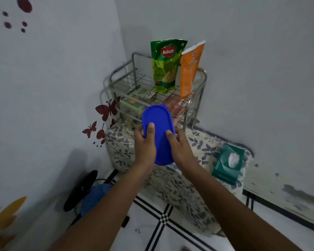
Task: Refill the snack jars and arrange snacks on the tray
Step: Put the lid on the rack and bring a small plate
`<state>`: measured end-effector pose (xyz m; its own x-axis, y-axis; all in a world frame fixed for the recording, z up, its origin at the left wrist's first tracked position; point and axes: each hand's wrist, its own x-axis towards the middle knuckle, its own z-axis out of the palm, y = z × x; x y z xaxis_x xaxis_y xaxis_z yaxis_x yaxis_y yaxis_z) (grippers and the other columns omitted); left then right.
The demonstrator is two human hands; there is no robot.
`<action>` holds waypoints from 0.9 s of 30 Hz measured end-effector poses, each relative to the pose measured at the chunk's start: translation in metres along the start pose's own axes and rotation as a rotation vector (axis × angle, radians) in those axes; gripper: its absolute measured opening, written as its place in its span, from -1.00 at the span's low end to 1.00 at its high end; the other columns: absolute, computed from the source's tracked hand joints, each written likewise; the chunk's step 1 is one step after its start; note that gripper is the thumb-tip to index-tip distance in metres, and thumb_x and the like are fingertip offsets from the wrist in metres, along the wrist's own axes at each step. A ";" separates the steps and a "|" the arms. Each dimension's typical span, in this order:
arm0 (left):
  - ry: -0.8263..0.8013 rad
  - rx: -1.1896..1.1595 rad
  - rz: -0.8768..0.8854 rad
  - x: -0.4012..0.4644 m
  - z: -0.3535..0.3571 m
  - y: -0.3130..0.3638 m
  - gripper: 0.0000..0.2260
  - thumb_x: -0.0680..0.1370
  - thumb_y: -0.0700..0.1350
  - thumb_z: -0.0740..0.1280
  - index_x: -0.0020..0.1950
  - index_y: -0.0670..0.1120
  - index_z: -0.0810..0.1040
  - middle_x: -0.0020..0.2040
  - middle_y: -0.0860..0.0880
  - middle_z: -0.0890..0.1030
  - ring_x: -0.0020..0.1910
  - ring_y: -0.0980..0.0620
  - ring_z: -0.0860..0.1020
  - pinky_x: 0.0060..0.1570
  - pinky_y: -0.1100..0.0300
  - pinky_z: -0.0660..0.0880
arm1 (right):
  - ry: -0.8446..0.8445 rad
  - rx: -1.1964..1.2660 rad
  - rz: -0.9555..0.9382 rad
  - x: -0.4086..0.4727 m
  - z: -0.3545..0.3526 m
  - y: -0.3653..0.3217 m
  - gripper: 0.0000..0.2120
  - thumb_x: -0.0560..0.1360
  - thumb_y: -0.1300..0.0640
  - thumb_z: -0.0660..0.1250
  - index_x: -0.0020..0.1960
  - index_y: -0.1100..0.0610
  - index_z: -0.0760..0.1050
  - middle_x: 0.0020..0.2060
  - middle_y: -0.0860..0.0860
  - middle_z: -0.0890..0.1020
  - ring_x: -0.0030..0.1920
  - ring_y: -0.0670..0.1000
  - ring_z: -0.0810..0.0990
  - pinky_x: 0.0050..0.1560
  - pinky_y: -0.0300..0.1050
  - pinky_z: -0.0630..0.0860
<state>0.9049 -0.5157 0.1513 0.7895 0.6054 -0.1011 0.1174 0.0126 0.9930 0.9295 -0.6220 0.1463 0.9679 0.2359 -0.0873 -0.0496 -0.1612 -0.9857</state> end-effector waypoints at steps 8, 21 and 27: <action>0.191 -0.018 0.003 0.148 0.026 0.020 -0.57 0.65 0.18 0.27 0.44 0.04 0.30 0.07 0.23 0.45 -0.05 0.23 0.51 -0.22 0.24 0.41 | -0.006 -0.146 -0.158 0.161 0.028 -0.013 -0.65 0.64 -0.17 0.24 -0.09 0.11 0.36 -0.25 0.00 0.44 -0.32 -0.05 0.41 -0.30 -0.13 0.35; 0.159 0.316 0.174 0.398 -0.001 0.079 -0.70 0.61 -0.17 0.19 0.34 -0.01 0.48 0.14 0.12 0.55 -0.01 0.17 0.55 -0.04 0.17 0.49 | 0.071 -0.086 -0.068 0.362 0.149 -0.060 -0.66 0.67 -0.08 0.20 -0.15 0.14 0.33 -0.24 0.11 0.51 -0.21 0.17 0.57 -0.15 0.24 0.57; 0.053 0.402 0.224 0.482 -0.002 0.075 -0.63 0.65 -0.15 0.18 0.46 -0.03 0.45 0.40 -0.05 0.53 0.35 -0.04 0.50 0.36 -0.13 0.46 | 0.172 -0.123 0.012 0.439 0.187 -0.068 -0.66 0.67 -0.07 0.23 -0.16 0.14 0.32 -0.18 0.22 0.56 -0.18 0.25 0.61 -0.13 0.27 0.58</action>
<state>1.2929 -0.2215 0.1768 0.7914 0.5979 0.1272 0.1798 -0.4267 0.8863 1.3116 -0.3286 0.1477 0.9958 0.0677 -0.0624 -0.0410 -0.2815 -0.9587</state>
